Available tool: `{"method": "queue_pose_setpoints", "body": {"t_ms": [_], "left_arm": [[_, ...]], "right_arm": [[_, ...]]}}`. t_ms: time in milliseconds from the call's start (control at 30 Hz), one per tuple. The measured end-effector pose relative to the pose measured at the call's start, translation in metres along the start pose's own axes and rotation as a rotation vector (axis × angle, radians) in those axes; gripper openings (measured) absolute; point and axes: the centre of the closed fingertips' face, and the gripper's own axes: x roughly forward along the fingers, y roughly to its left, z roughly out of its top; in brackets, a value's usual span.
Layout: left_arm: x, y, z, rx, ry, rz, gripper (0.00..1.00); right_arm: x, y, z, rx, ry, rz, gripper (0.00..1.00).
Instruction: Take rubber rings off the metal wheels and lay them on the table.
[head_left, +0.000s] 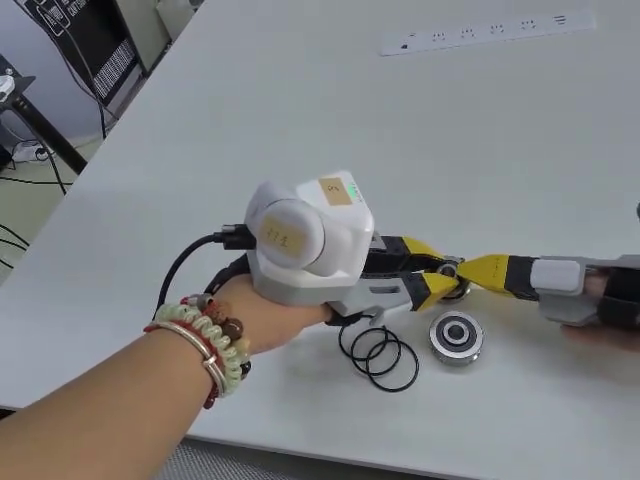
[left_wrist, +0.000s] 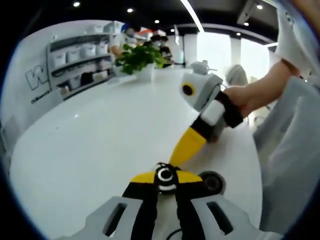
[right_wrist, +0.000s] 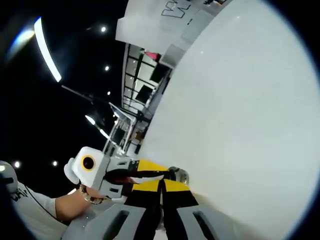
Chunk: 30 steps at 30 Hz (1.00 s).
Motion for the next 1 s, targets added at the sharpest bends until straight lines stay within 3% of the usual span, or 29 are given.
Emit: {"method": "queue_pose_setpoints", "body": {"t_ms": [500,667,1000], "left_arm": [[-0.001,0.000,0.000,0.002,-0.023,-0.015,0.14],[-0.001,0.001,0.001,-0.034,-0.038,-0.014,0.14],[0.002,-0.003,0.002,0.002,-0.034,-0.030,0.14]], "right_arm": [[-0.004,0.006,0.000,-0.038,-0.015,0.044,0.00],[-0.005,0.006,0.003,-0.028,-0.036,0.051,0.00],[-0.007,0.010,0.001,-0.091,-0.031,0.080,0.00]]}}
